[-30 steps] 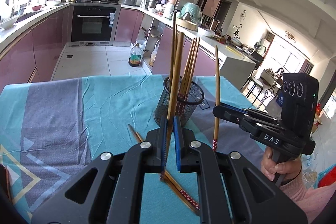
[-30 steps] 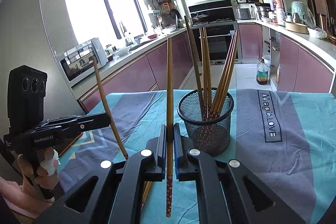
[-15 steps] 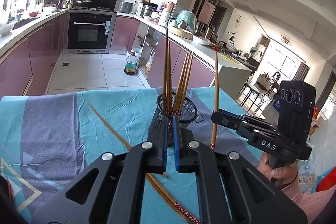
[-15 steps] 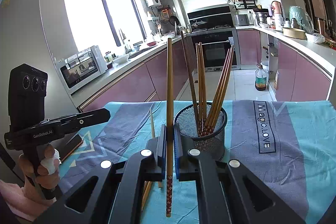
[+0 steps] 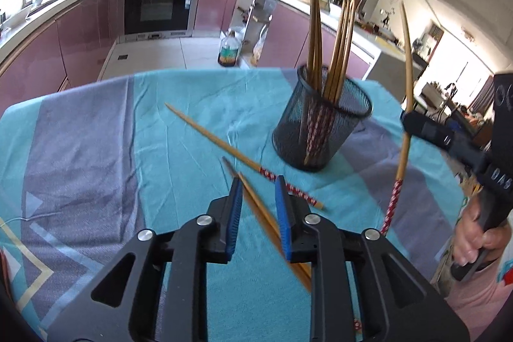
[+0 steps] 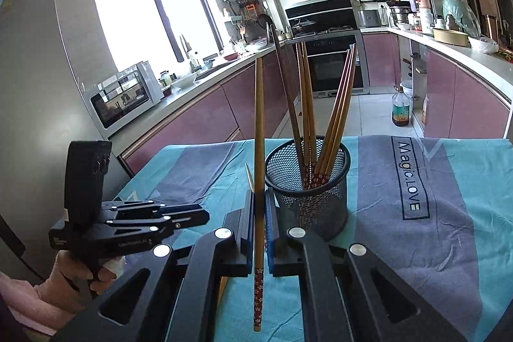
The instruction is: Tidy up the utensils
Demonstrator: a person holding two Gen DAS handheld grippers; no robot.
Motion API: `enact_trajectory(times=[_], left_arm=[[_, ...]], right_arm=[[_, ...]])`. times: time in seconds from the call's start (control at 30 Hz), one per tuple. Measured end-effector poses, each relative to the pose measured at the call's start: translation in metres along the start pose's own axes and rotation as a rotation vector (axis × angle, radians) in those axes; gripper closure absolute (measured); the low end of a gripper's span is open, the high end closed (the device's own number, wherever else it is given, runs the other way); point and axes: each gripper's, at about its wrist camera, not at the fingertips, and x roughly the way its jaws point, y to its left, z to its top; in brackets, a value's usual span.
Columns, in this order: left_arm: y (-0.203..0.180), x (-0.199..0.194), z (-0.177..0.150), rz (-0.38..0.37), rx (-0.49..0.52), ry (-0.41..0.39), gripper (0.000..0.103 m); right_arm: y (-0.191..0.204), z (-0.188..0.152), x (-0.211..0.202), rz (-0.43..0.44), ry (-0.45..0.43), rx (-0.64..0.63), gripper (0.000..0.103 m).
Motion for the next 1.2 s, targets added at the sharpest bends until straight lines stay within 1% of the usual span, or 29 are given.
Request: enact_trajectory(times=[0.17,0.27,0.37,0.53,0.63,0.8,0.93,1.03,1.13,1.2], left_arm=[[-0.002,0.029,-0.015,0.030,0.026,0.077,0.082],[-0.004,0.037,-0.020,0.038,0.029,0.096,0.080],[-0.007,0.042,-0.022,0.066,0.049,0.100,0.080],[-0.012,0.047,-0.024,0.078,0.069,0.107,0.078],[-0.015,0.045,-0.024,0.102,0.095,0.111,0.081],[-0.011,0.041,-0.026,0.089,0.105,0.130,0.081],[-0.005,0.042,-0.024,0.073,0.083,0.137,0.078],[-0.005,0.047,-0.021,0.086,0.081,0.133,0.081],[-0.006,0.050,-0.020,0.106,0.080,0.126,0.087],[-0.008,0.051,-0.020,0.121,0.079,0.120,0.088]], right_arm=[[-0.001,-0.006,0.004,0.009,0.019,0.006,0.098],[-0.002,-0.009,0.007,0.014,0.031,0.009,0.098],[-0.003,-0.012,0.009,0.017,0.038,0.014,0.098],[-0.003,-0.014,0.011,0.018,0.048,0.017,0.098],[-0.004,-0.014,0.012,0.017,0.051,0.019,0.098],[-0.006,-0.015,0.013,0.020,0.055,0.024,0.098],[-0.008,-0.016,0.016,0.023,0.058,0.026,0.098],[-0.007,-0.016,0.015,0.019,0.059,0.019,0.098],[-0.007,-0.016,0.015,0.017,0.058,0.018,0.098],[-0.007,-0.016,0.015,0.015,0.058,0.017,0.098]])
